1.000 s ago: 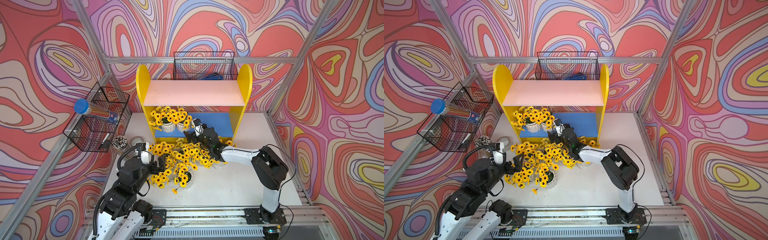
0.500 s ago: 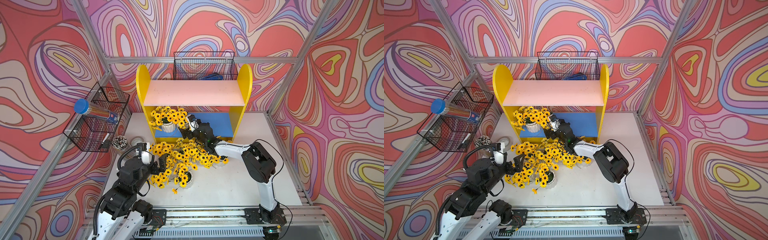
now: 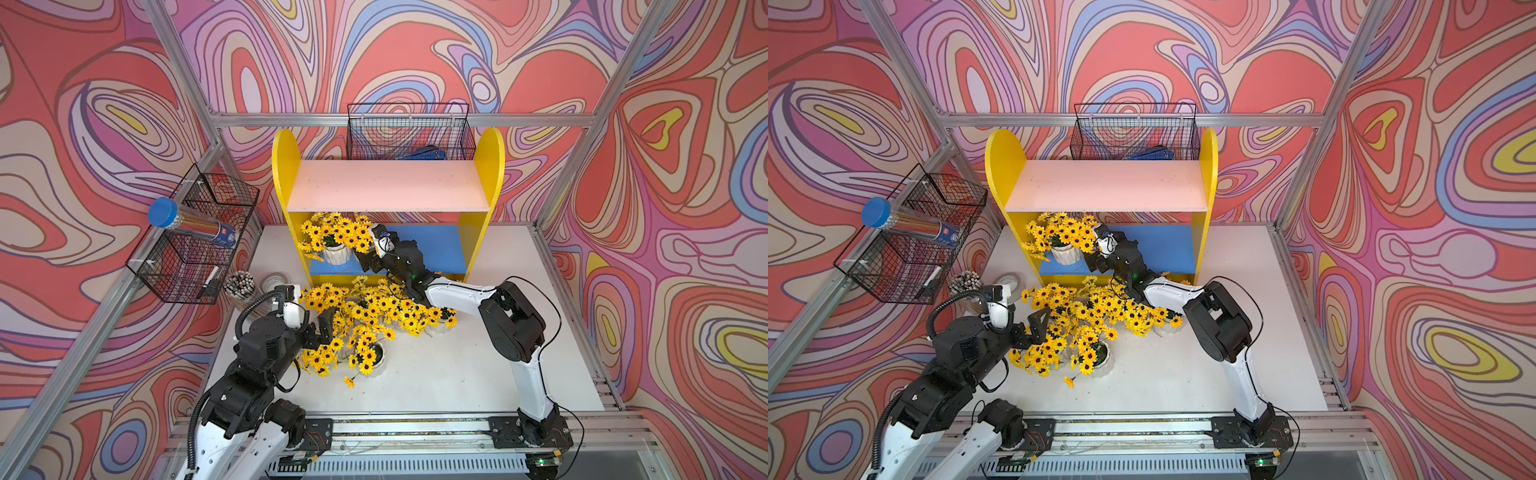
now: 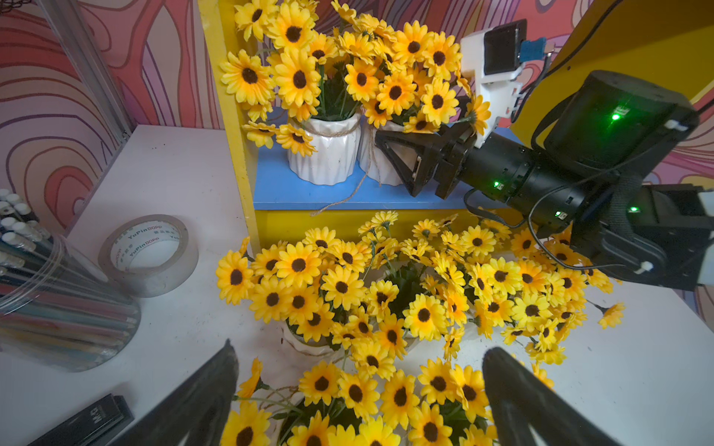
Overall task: Take the sunflower pots off the shelves
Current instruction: Pick up the sunflower pot from the shelf.
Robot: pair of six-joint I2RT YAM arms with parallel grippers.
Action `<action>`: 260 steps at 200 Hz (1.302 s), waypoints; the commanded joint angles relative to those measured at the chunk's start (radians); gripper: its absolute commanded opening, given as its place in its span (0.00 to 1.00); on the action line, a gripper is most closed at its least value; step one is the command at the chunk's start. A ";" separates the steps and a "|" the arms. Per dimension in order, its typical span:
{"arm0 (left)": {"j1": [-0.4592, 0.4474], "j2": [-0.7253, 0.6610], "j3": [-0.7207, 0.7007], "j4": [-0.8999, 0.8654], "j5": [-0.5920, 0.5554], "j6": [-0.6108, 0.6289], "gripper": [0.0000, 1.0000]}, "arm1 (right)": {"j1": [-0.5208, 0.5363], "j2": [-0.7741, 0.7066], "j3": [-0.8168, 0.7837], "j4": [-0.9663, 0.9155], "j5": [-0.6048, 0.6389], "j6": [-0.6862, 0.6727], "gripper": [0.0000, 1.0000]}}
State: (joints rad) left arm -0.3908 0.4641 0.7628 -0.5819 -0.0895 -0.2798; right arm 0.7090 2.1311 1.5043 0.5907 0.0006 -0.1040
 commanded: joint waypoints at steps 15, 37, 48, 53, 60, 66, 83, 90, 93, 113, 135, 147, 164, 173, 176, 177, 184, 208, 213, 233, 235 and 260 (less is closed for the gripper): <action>0.009 -0.007 -0.010 0.018 0.011 0.020 1.00 | -0.020 0.052 0.050 -0.001 -0.031 0.019 0.98; 0.009 -0.006 -0.010 0.017 0.011 0.021 1.00 | -0.020 0.059 0.053 0.000 -0.036 0.021 0.97; 0.010 -0.007 -0.011 0.017 0.012 0.022 1.00 | -0.019 0.062 0.055 -0.006 -0.049 0.017 0.94; 0.010 -0.006 -0.011 0.017 0.011 0.022 1.00 | -0.020 0.065 0.058 -0.012 -0.051 0.017 0.94; 0.009 -0.006 -0.011 0.019 0.011 0.022 1.00 | -0.020 0.066 0.063 -0.015 -0.054 0.019 0.93; 0.009 -0.004 -0.011 0.018 0.012 0.022 1.00 | -0.020 0.068 0.062 -0.011 -0.063 0.021 0.92; 0.011 -0.004 -0.011 0.021 0.014 0.021 1.00 | -0.020 0.070 0.067 -0.010 -0.081 0.022 0.88; 0.011 -0.004 -0.011 0.020 0.014 0.022 1.00 | -0.020 0.070 0.064 -0.003 -0.086 0.023 0.85; 0.011 -0.004 -0.011 0.020 0.014 0.022 1.00 | -0.020 0.069 0.064 -0.001 -0.087 0.023 0.85; 0.010 -0.005 -0.011 0.021 0.013 0.024 1.00 | -0.019 0.069 0.061 0.003 -0.091 0.025 0.77; 0.010 -0.003 -0.012 0.022 0.017 0.027 1.00 | -0.020 0.059 0.041 0.021 -0.091 0.025 0.63; 0.011 -0.002 -0.011 0.022 0.015 0.027 1.00 | -0.020 0.057 0.031 0.027 -0.091 0.025 0.53; 0.012 -0.002 -0.011 0.023 0.017 0.027 1.00 | -0.020 0.050 0.017 0.034 -0.097 0.028 0.37; 0.012 -0.002 -0.011 0.024 0.018 0.027 1.00 | -0.020 0.046 0.011 0.038 -0.098 0.031 0.29; 0.012 -0.002 -0.012 0.024 0.019 0.027 1.00 | -0.021 0.044 0.010 0.038 -0.097 0.033 0.26; 0.012 -0.002 -0.012 0.023 0.020 0.027 1.00 | -0.020 0.043 0.009 0.038 -0.097 0.033 0.26; 0.012 0.000 -0.011 0.024 0.020 0.027 1.00 | -0.021 0.039 0.006 0.038 -0.099 0.033 0.20; 0.012 0.000 -0.011 0.026 0.025 0.025 1.00 | -0.022 0.021 -0.005 0.040 -0.097 0.034 0.00; 0.012 0.000 -0.011 0.027 0.026 0.025 1.00 | -0.022 0.017 -0.009 0.040 -0.097 0.033 0.00; 0.012 0.002 -0.011 0.028 0.028 0.024 1.00 | -0.023 0.003 -0.016 0.040 -0.090 0.029 0.00; 0.012 0.002 -0.011 0.028 0.028 0.024 1.00 | -0.023 0.001 -0.016 0.041 -0.088 0.028 0.00; 0.012 0.004 -0.011 0.030 0.034 0.022 1.00 | -0.026 -0.017 -0.024 0.043 -0.081 0.027 0.00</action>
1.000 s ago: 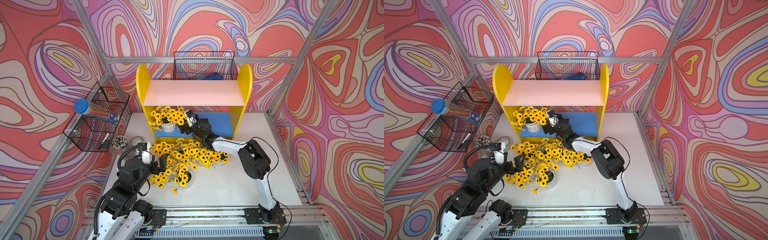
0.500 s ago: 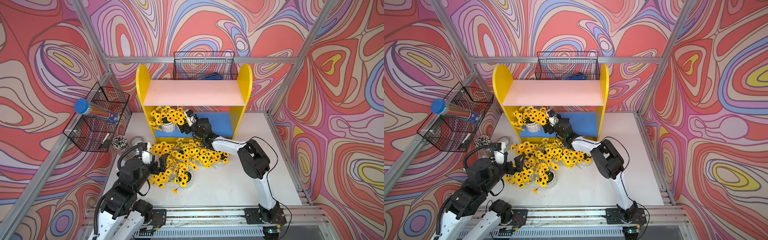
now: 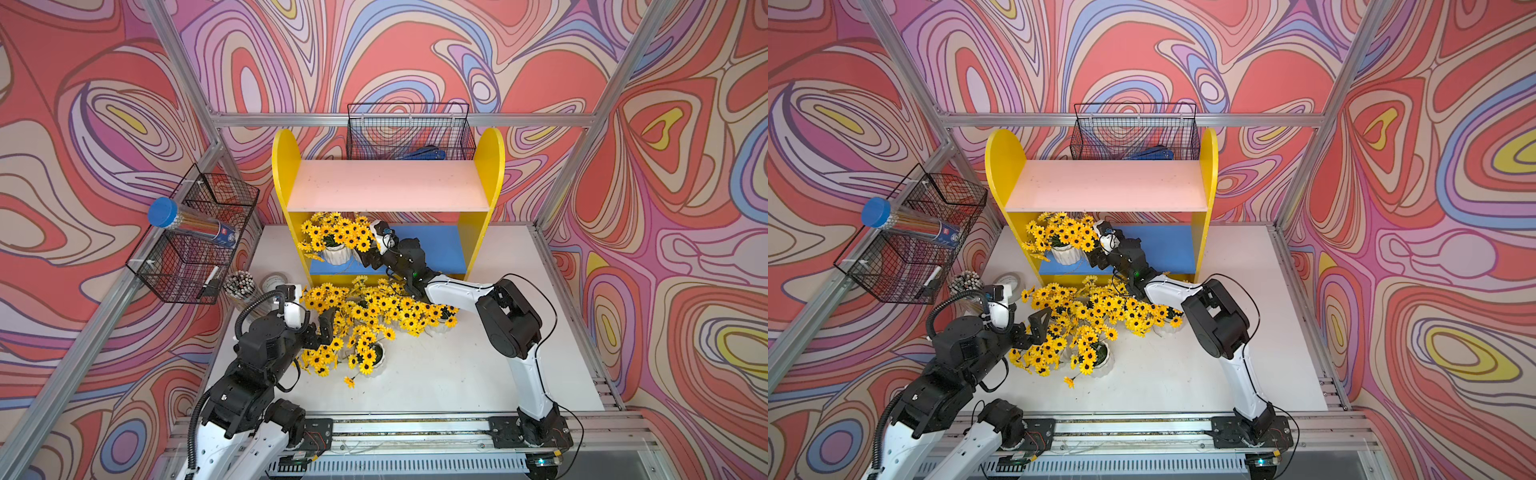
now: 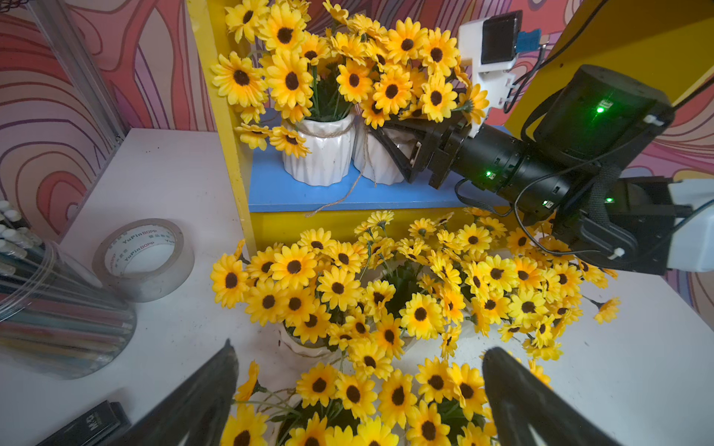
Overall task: Take the sunflower pots off the shelves
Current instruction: Pick up the sunflower pot from the shelf.
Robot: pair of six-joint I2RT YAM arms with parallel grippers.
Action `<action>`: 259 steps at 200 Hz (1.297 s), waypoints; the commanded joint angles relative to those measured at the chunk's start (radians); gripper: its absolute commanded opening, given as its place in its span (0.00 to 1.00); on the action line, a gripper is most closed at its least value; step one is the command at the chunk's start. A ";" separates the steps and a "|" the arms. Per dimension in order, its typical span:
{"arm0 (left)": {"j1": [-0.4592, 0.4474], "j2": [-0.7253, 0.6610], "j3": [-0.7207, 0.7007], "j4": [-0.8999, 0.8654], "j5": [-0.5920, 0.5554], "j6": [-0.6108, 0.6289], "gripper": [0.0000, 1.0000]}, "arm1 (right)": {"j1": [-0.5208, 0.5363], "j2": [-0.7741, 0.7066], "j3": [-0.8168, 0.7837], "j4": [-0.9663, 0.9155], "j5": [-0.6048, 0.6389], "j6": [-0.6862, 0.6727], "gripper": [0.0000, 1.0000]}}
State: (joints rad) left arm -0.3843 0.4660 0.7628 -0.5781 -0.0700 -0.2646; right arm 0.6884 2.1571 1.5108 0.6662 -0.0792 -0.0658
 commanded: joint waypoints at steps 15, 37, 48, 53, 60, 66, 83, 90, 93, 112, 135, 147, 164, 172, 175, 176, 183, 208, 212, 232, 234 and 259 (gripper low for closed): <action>0.006 0.004 -0.011 0.029 0.018 0.005 1.00 | -0.007 -0.056 -0.037 -0.032 0.001 -0.018 0.00; 0.006 0.010 -0.010 0.033 0.024 0.005 1.00 | -0.007 -0.081 -0.056 -0.019 0.017 -0.028 0.00; 0.007 0.014 -0.007 0.035 0.028 0.004 1.00 | -0.009 -0.094 -0.063 -0.023 0.021 -0.035 0.00; 0.006 0.014 -0.006 0.037 0.032 0.003 1.00 | -0.009 -0.100 -0.068 -0.023 0.024 -0.039 0.00; 0.006 0.016 -0.007 0.038 0.037 0.004 1.00 | -0.010 -0.109 -0.075 -0.022 0.025 -0.040 0.00; 0.005 0.018 -0.005 0.040 0.041 0.002 1.00 | -0.010 -0.116 -0.083 -0.019 0.028 -0.043 0.00; 0.007 0.022 -0.003 0.045 0.057 0.001 1.00 | -0.010 -0.139 -0.109 -0.005 0.035 -0.047 0.00; 0.006 0.024 -0.003 0.045 0.061 0.001 1.00 | -0.010 -0.147 -0.117 -0.005 0.037 -0.048 0.00; 0.006 0.025 -0.002 0.047 0.064 0.000 1.00 | -0.010 -0.151 -0.120 -0.004 0.038 -0.048 0.00; 0.006 0.031 0.001 0.052 0.081 -0.003 1.00 | -0.012 -0.175 -0.150 0.017 0.050 -0.050 0.00; 0.005 0.050 0.013 0.051 0.125 -0.007 1.00 | -0.012 -0.202 -0.167 0.018 0.052 -0.052 0.00; 0.006 0.062 0.015 0.060 0.161 -0.010 1.00 | -0.012 -0.217 -0.182 0.028 0.055 -0.048 0.00; 0.006 0.079 0.015 0.087 0.211 -0.023 1.00 | -0.012 -0.243 -0.204 0.036 0.056 -0.046 0.00; 0.007 0.092 0.017 0.095 0.229 -0.032 1.00 | -0.012 -0.255 -0.214 0.039 0.058 -0.045 0.00; 0.006 0.096 0.019 0.097 0.237 -0.034 1.00 | -0.012 -0.260 -0.219 0.040 0.060 -0.045 0.00; 0.006 0.098 0.019 0.098 0.238 -0.034 1.00 | -0.012 -0.262 -0.220 0.041 0.061 -0.045 0.00; 0.005 0.108 0.024 0.102 0.255 -0.034 1.00 | -0.012 -0.271 -0.230 0.046 0.066 -0.045 0.00; 0.004 0.125 0.029 0.113 0.274 -0.035 1.00 | -0.012 -0.313 -0.251 0.042 0.076 -0.053 0.00; 0.004 0.126 0.029 0.116 0.275 -0.035 1.00 | -0.012 -0.322 -0.256 0.042 0.075 -0.052 0.00; 0.004 0.133 0.032 0.125 0.280 -0.034 1.00 | -0.012 -0.360 -0.275 0.039 0.069 -0.048 0.00; 0.004 0.133 0.032 0.125 0.281 -0.033 1.00 | -0.011 -0.363 -0.279 0.039 0.069 -0.048 0.00; 0.004 0.148 0.035 0.134 0.293 -0.037 1.00 | -0.011 -0.378 -0.283 0.020 0.068 -0.052 0.00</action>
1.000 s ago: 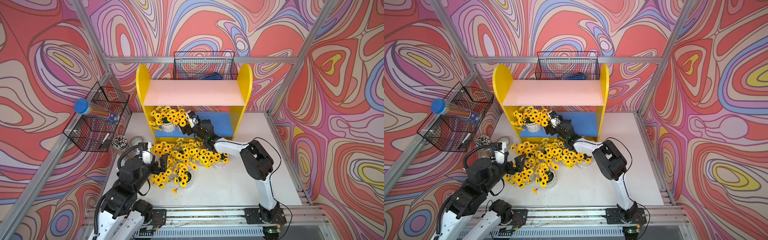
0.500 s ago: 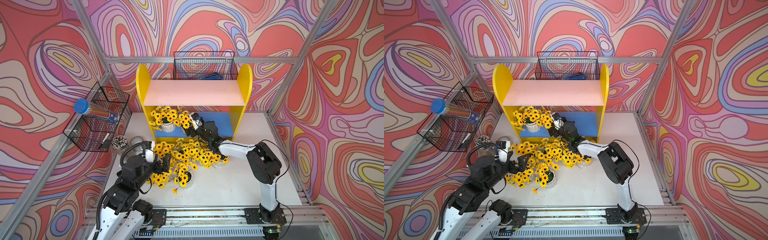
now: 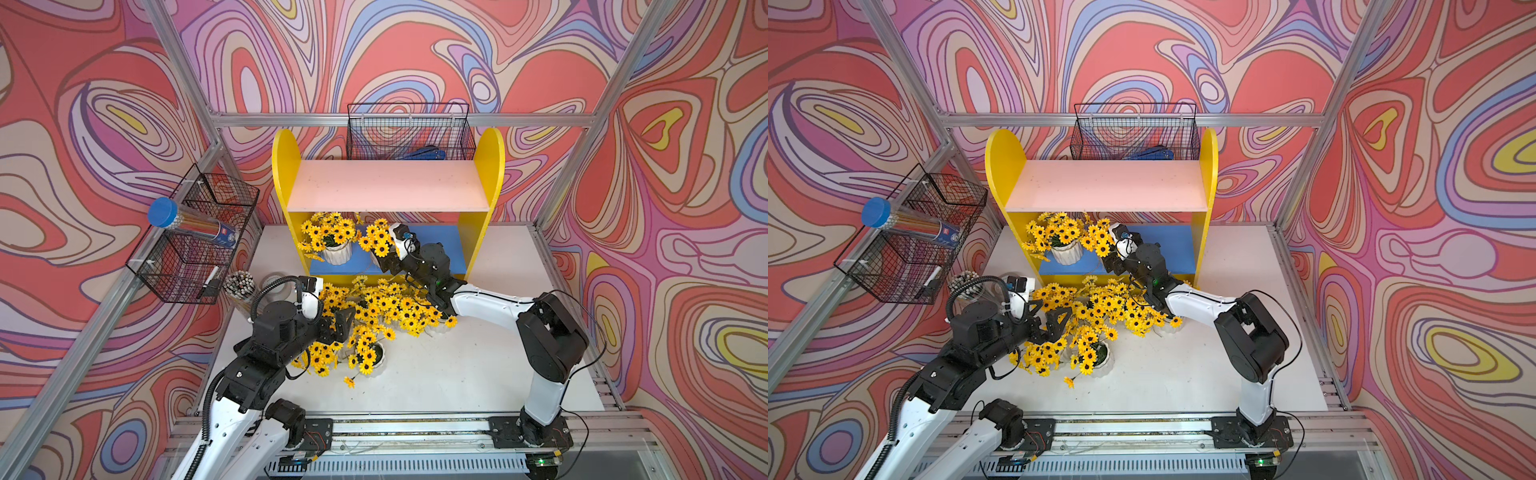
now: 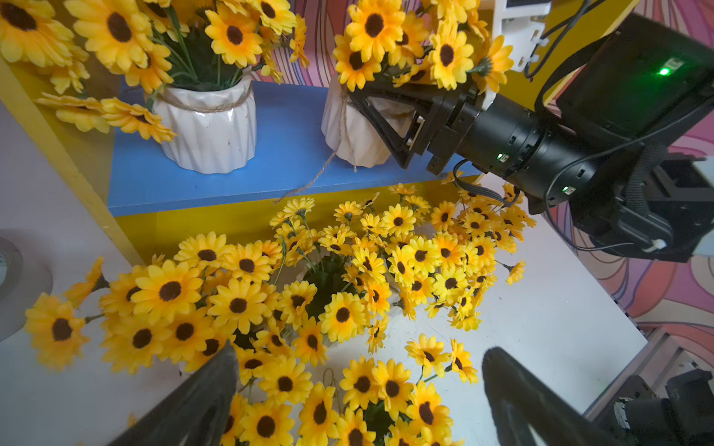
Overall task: Take the sunflower pots off the shelves
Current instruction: Pick up the sunflower pot from the shelf, then place the sunflower pot at the center of the board.
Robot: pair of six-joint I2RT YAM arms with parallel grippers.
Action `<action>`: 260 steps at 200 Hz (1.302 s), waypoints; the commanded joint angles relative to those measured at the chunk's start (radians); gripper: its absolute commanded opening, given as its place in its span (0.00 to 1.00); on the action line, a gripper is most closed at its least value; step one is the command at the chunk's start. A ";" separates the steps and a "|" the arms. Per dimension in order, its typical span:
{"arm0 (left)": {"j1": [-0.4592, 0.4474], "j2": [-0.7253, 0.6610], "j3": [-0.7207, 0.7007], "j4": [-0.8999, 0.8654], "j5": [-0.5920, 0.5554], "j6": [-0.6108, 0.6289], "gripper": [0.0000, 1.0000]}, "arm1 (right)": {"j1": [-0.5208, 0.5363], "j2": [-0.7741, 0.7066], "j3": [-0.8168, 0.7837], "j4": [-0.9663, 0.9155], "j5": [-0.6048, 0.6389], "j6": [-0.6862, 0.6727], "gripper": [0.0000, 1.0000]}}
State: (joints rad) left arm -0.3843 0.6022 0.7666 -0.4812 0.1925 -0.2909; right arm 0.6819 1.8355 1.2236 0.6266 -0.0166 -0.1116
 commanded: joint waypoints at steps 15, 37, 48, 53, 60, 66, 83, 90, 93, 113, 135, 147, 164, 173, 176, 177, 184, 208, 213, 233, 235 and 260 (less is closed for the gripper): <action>0.005 0.014 0.028 0.046 0.035 -0.014 1.00 | -0.004 -0.058 -0.008 0.058 0.004 -0.001 0.00; 0.004 0.025 0.033 0.050 0.049 -0.016 1.00 | -0.002 -0.105 -0.025 0.058 0.001 0.009 0.00; 0.004 0.031 0.033 0.054 0.058 -0.017 1.00 | 0.002 -0.125 -0.034 0.055 0.000 0.010 0.00; 0.005 0.034 0.033 0.056 0.062 -0.020 1.00 | 0.005 -0.134 -0.040 0.056 0.002 0.009 0.00; 0.004 0.036 0.033 0.059 0.067 -0.023 1.00 | 0.011 -0.147 -0.046 0.054 0.005 0.006 0.00; 0.004 0.037 0.033 0.062 0.071 -0.026 1.00 | 0.015 -0.158 -0.052 0.049 0.007 0.000 0.00; 0.003 0.040 0.031 0.073 0.086 -0.035 1.00 | 0.036 -0.196 -0.069 0.028 0.018 -0.023 0.00; 0.002 0.039 0.031 0.074 0.091 -0.040 1.00 | 0.047 -0.215 -0.079 0.024 0.028 -0.031 0.00; 0.002 0.041 0.031 0.075 0.093 -0.041 1.00 | 0.052 -0.224 -0.085 0.024 0.034 -0.035 0.00; -0.007 0.043 0.033 0.076 0.101 -0.049 1.00 | 0.088 -0.289 -0.134 0.023 0.075 -0.061 0.00; -0.017 0.039 0.034 0.079 0.109 -0.057 1.00 | 0.134 -0.370 -0.189 -0.006 0.111 -0.074 0.00; -0.021 0.036 0.040 0.074 0.116 -0.060 1.00 | 0.163 -0.415 -0.224 -0.021 0.138 -0.082 0.00; -0.027 0.031 0.040 0.068 0.125 -0.069 1.00 | 0.201 -0.478 -0.271 -0.047 0.176 -0.089 0.00; -0.029 0.028 0.034 0.069 0.131 -0.076 0.99 | 0.220 -0.511 -0.295 -0.061 0.195 -0.089 0.00; -0.029 0.026 0.031 0.069 0.135 -0.079 0.99 | 0.227 -0.522 -0.305 -0.065 0.203 -0.088 0.00; -0.030 0.026 0.030 0.069 0.134 -0.080 0.99 | 0.229 -0.525 -0.307 -0.066 0.205 -0.088 0.00; -0.030 0.023 0.023 0.073 0.139 -0.088 0.99 | 0.244 -0.550 -0.327 -0.080 0.224 -0.088 0.00; -0.033 0.013 0.006 0.070 0.152 -0.114 0.99 | 0.293 -0.630 -0.393 -0.119 0.267 -0.078 0.00; -0.032 0.012 0.004 0.069 0.156 -0.117 0.99 | 0.302 -0.646 -0.408 -0.125 0.273 -0.072 0.00; -0.033 0.009 -0.004 0.048 0.162 -0.125 0.99 | 0.347 -0.710 -0.458 -0.167 0.311 -0.059 0.00; -0.033 0.008 -0.005 0.047 0.164 -0.126 0.99 | 0.352 -0.716 -0.461 -0.171 0.314 -0.058 0.00; -0.035 -0.022 -0.024 0.033 0.158 -0.141 0.99 | 0.399 -0.799 -0.514 -0.234 0.336 -0.021 0.00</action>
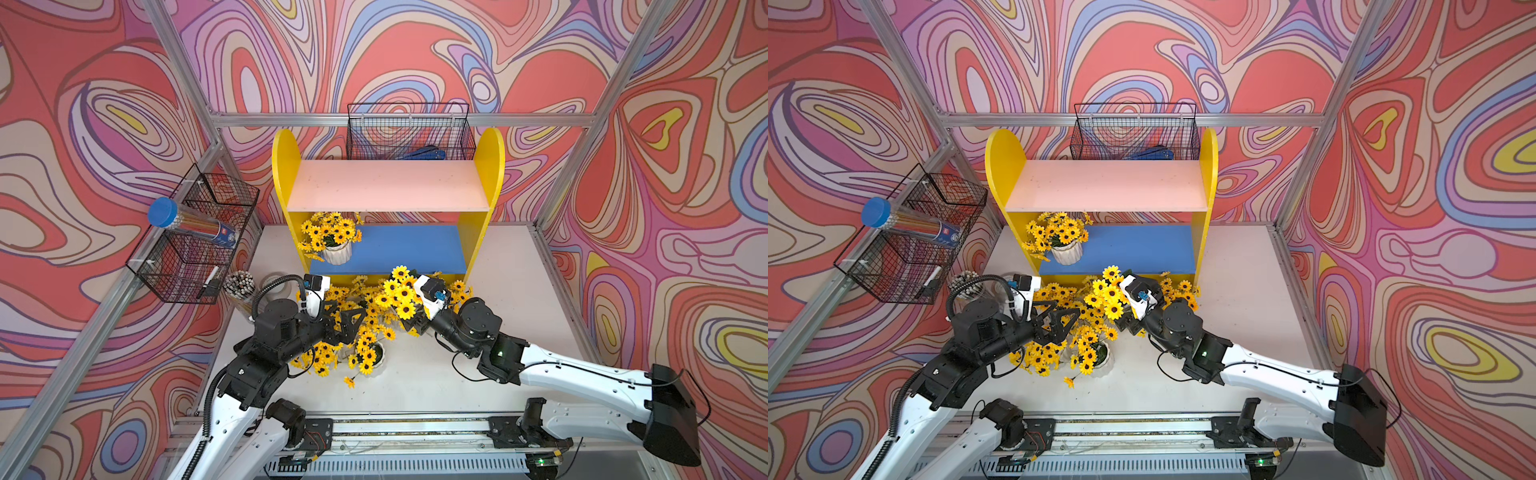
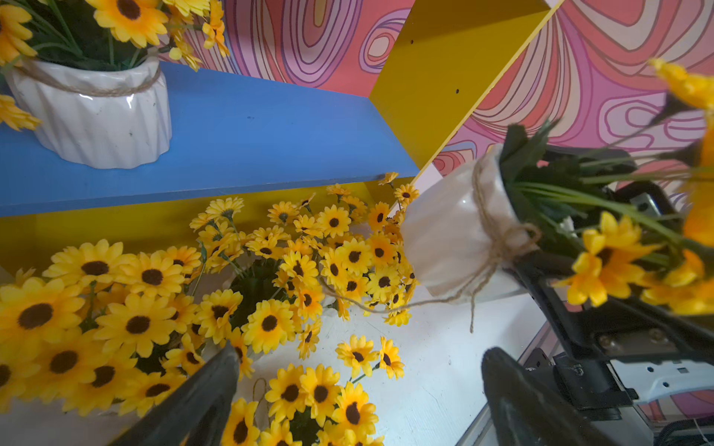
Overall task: Take the sunflower pots off the shelves
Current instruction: Place the sunflower pot at the center of the board.
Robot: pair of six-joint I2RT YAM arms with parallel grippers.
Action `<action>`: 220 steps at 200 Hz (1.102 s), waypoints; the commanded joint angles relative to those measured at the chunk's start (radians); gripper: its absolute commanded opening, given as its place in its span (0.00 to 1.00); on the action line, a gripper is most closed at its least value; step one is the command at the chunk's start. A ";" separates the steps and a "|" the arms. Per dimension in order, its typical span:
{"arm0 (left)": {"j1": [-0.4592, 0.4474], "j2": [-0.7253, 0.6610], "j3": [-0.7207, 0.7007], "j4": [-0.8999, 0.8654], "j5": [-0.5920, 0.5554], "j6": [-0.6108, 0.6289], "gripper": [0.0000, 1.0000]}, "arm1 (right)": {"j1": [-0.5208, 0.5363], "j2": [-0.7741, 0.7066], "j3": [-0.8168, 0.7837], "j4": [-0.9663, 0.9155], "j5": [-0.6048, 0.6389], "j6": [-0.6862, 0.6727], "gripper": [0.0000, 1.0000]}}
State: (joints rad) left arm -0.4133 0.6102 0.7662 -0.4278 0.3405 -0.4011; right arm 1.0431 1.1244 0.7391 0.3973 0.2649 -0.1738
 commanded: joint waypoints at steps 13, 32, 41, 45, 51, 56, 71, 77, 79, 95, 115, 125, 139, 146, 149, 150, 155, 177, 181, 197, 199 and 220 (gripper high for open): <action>-0.006 -0.049 -0.025 -0.035 0.003 -0.036 0.99 | 0.054 -0.137 -0.067 -0.024 0.061 0.072 0.00; -0.006 -0.064 -0.018 -0.061 -0.005 -0.036 0.99 | 0.076 -0.188 -0.104 -0.071 0.069 0.110 0.00; -0.006 -0.067 -0.016 -0.070 -0.003 -0.036 0.99 | 0.085 -0.203 -0.121 -0.087 0.075 0.122 0.00; -0.006 -0.067 -0.017 -0.072 -0.003 -0.038 0.99 | 0.090 -0.209 -0.128 -0.091 0.077 0.124 0.00; -0.006 -0.067 -0.019 -0.071 -0.002 -0.041 0.99 | 0.097 -0.219 -0.136 -0.101 0.080 0.129 0.00; -0.006 -0.066 -0.021 -0.071 0.001 -0.044 0.99 | 0.102 -0.227 -0.144 -0.110 0.082 0.131 0.00; -0.006 -0.064 -0.033 -0.057 0.004 -0.055 0.99 | 0.117 -0.257 -0.170 -0.130 0.086 0.142 0.00; -0.006 -0.064 -0.039 -0.048 0.006 -0.060 0.99 | 0.121 -0.267 -0.181 -0.141 0.085 0.149 0.00; -0.006 -0.064 -0.041 -0.045 0.007 -0.062 0.99 | 0.122 -0.272 -0.183 -0.145 0.085 0.151 0.00; -0.006 -0.058 -0.051 -0.022 0.019 -0.079 0.99 | 0.131 -0.302 -0.209 -0.166 0.075 0.170 0.00; -0.008 -0.045 -0.058 0.008 0.047 -0.094 0.99 | 0.136 -0.334 -0.235 -0.197 0.063 0.184 0.00; -0.010 -0.041 -0.064 0.022 0.053 -0.096 0.99 | 0.139 -0.350 -0.245 -0.211 0.061 0.195 0.00; -0.010 -0.041 -0.067 0.029 0.050 -0.097 0.99 | 0.145 -0.377 -0.264 -0.224 0.058 0.208 0.00; -0.009 -0.042 -0.066 0.031 0.048 -0.099 0.99 | 0.147 -0.387 -0.276 -0.232 0.061 0.216 0.00; -0.009 -0.042 -0.067 0.030 0.047 -0.100 0.99 | 0.148 -0.391 -0.281 -0.234 0.060 0.221 0.00; -0.009 -0.041 -0.067 0.029 0.047 -0.100 0.99 | 0.148 -0.393 -0.283 -0.235 0.058 0.222 0.00; -0.010 -0.040 -0.064 0.028 0.047 -0.103 0.99 | 0.149 -0.398 -0.295 -0.232 0.055 0.235 0.00; -0.010 -0.036 -0.050 0.017 0.050 -0.111 0.99 | 0.153 -0.387 -0.361 -0.171 0.026 0.287 0.00; -0.010 -0.037 -0.047 0.017 0.050 -0.112 0.99 | 0.155 -0.377 -0.375 -0.153 0.025 0.294 0.00; -0.010 -0.044 -0.034 0.014 0.037 -0.123 0.99 | 0.156 -0.329 -0.433 -0.044 0.023 0.302 0.00; -0.011 -0.045 -0.034 0.014 0.037 -0.124 0.99 | 0.156 -0.321 -0.440 -0.027 0.022 0.301 0.00; -0.011 -0.043 -0.034 0.034 0.044 -0.144 0.99 | 0.155 -0.195 -0.493 0.142 0.022 0.306 0.00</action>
State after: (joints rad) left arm -0.4191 0.5713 0.7063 -0.4294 0.3767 -0.5091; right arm 1.1923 0.8333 0.2806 0.2691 0.2951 0.0998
